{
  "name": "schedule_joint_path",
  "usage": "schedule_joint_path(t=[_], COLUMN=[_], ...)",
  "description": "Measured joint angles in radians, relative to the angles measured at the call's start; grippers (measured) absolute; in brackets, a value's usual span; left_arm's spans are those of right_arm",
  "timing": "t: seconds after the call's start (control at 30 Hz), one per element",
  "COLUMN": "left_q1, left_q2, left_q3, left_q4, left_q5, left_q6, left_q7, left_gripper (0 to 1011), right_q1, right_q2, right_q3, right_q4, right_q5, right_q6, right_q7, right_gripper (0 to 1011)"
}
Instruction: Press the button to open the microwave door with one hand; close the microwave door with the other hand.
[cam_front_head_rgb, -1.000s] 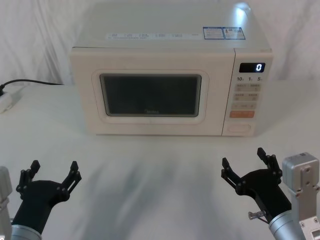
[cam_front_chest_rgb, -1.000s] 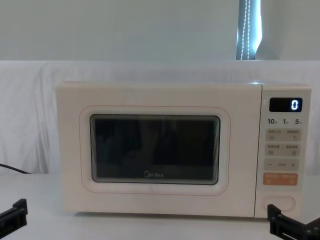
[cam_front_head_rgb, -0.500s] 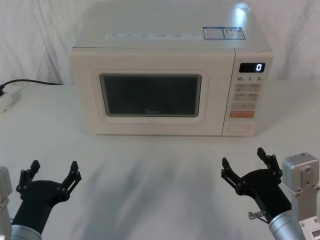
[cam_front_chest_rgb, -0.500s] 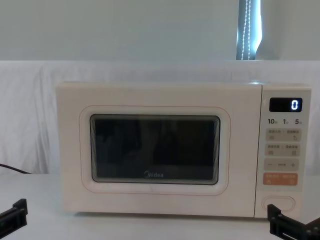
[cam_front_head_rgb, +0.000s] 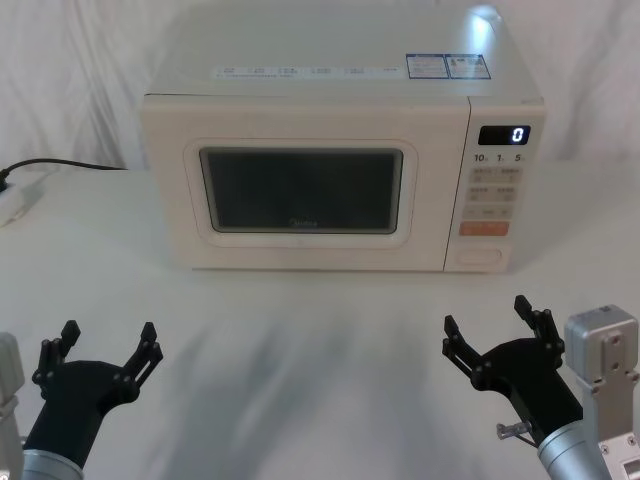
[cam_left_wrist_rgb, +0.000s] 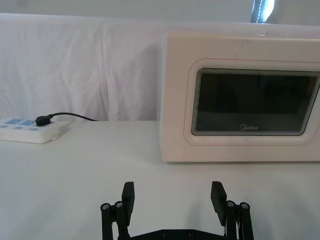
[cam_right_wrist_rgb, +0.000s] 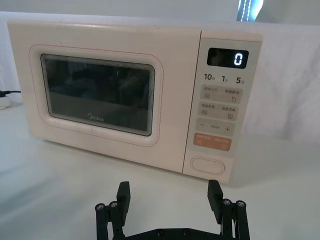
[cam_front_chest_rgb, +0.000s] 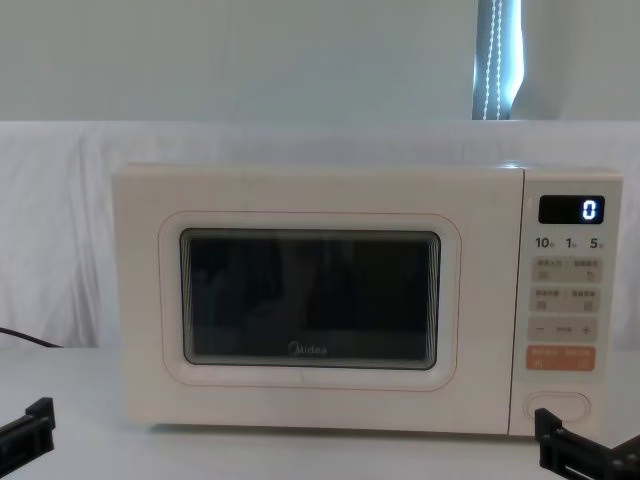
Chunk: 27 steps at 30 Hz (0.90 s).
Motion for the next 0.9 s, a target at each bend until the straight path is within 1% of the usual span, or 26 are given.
schedule_joint_path(t=[0.9], left_q1=[0.0], left_q2=[0.0], left_q3=[0.0], left_q4=[0.0], left_q5=[0.0], left_q6=[0.0], left_q7=[0.0], left_gripper=[1001], right_q1=[0.0], right_q2=[0.0], right_q3=[0.0], right_q4=[0.0], right_q5=[0.0], right_q6=[0.0], right_q7=[0.0], right_gripper=[1002])
